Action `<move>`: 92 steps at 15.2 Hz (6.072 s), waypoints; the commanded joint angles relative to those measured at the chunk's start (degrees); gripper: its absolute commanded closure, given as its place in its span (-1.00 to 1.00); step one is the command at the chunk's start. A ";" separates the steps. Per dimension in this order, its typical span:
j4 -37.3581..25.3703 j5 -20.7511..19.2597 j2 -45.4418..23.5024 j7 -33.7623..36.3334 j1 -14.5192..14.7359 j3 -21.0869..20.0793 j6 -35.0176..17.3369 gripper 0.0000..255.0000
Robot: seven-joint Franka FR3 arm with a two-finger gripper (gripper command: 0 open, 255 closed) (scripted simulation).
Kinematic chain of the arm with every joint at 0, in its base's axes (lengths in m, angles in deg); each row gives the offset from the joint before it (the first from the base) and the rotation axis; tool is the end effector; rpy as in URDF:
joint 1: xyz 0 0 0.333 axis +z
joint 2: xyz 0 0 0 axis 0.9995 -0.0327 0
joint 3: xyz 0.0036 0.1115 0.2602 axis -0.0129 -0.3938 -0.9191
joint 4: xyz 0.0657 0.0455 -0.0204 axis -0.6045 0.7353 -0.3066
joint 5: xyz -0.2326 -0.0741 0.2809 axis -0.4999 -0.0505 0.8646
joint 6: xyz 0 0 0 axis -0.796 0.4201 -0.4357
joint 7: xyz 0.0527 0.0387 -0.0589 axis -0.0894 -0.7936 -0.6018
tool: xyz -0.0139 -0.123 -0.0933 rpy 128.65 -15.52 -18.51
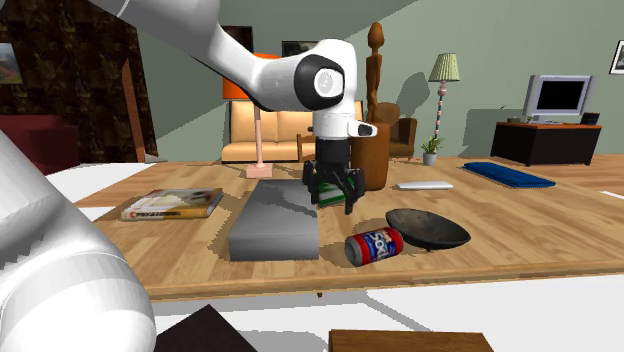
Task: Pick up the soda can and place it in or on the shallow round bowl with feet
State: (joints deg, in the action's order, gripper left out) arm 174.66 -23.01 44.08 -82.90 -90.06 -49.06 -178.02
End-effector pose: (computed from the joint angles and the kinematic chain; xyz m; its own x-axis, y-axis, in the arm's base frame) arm 0.4278 -0.0303 0.3994 0.9988 0.0481 -0.0022 0.0481 -0.9988 -0.0052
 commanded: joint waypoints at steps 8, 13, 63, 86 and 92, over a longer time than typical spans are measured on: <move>0.38 -0.03 -0.29 -0.14 -0.06 0.11 -0.69 1.00; 0.38 -0.03 -0.29 -0.14 -0.06 0.11 -0.69 1.00; -3.07 -2.28 -4.01 5.05 -6.89 5.25 -1.84 1.00; -33.30 0.13 -21.02 2.04 -7.13 6.60 11.48 1.00; -43.50 1.61 -30.18 0.73 -7.86 7.02 12.62 1.00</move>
State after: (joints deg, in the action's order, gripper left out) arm 131.12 -21.49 14.37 -82.15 -97.91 -42.03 -164.83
